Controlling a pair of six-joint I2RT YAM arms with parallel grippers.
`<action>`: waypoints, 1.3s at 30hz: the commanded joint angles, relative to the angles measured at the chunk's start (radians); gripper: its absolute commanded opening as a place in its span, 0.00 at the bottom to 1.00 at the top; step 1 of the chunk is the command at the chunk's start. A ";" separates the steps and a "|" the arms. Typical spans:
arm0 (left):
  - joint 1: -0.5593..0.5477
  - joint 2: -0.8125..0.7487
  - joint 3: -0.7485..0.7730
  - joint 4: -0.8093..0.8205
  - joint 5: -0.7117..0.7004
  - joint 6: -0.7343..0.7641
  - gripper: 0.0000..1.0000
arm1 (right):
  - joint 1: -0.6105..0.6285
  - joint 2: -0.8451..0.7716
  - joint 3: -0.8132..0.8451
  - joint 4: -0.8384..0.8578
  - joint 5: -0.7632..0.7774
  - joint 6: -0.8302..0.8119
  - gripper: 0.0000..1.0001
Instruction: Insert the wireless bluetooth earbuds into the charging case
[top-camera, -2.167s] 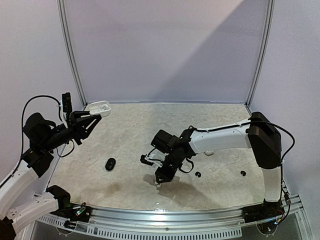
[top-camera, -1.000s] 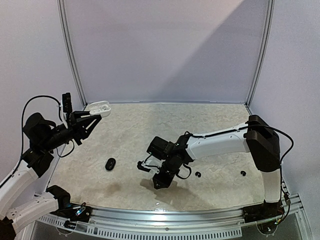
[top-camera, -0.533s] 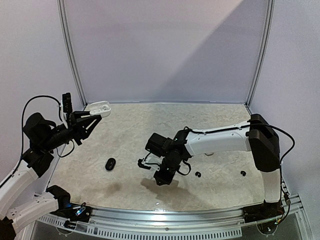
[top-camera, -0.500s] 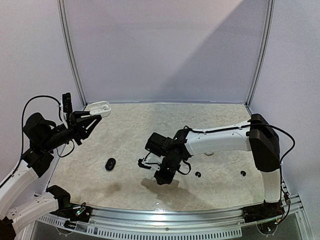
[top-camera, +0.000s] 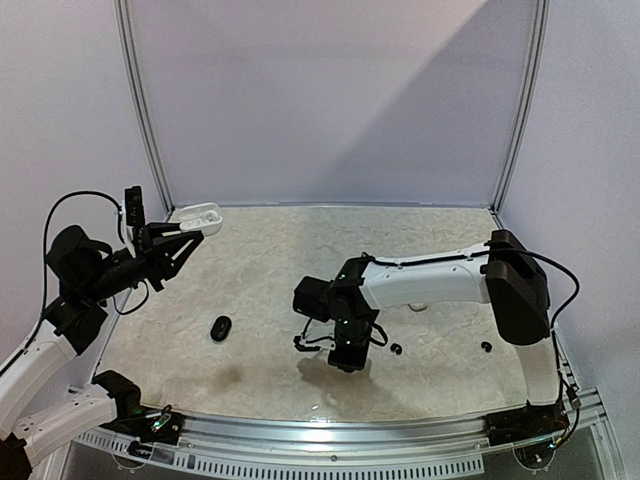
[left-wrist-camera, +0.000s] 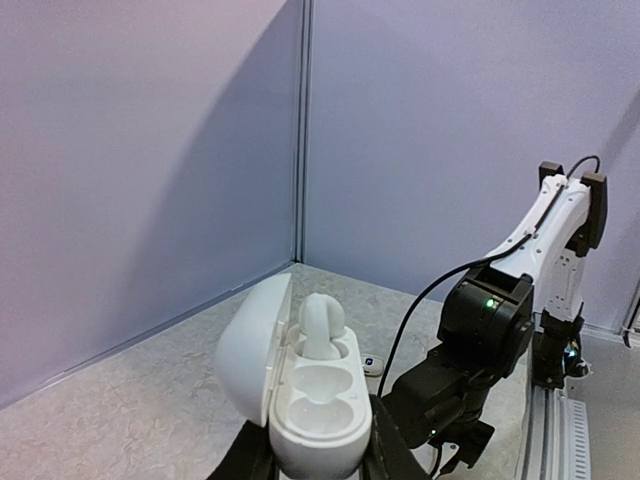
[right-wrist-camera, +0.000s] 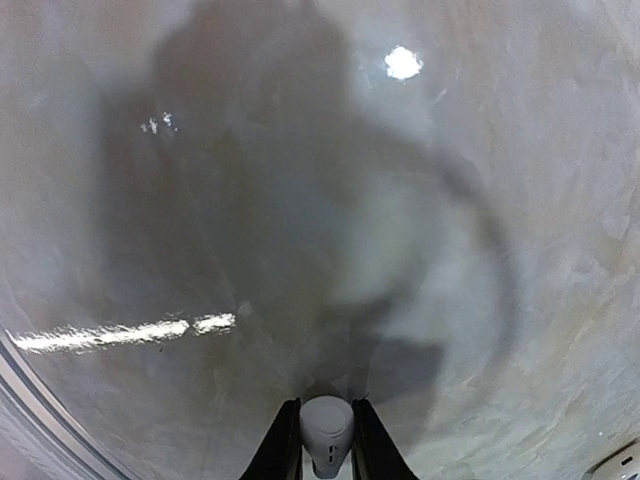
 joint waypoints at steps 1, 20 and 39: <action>0.008 -0.009 0.006 -0.003 0.008 0.014 0.00 | 0.002 0.051 0.020 -0.020 0.031 -0.023 0.19; 0.002 0.014 0.020 -0.003 0.013 0.020 0.00 | -0.019 -0.036 -0.013 0.077 -0.074 0.049 0.30; 0.001 0.003 0.014 -0.009 0.011 0.027 0.00 | -0.031 -0.070 -0.053 0.062 -0.092 0.065 0.21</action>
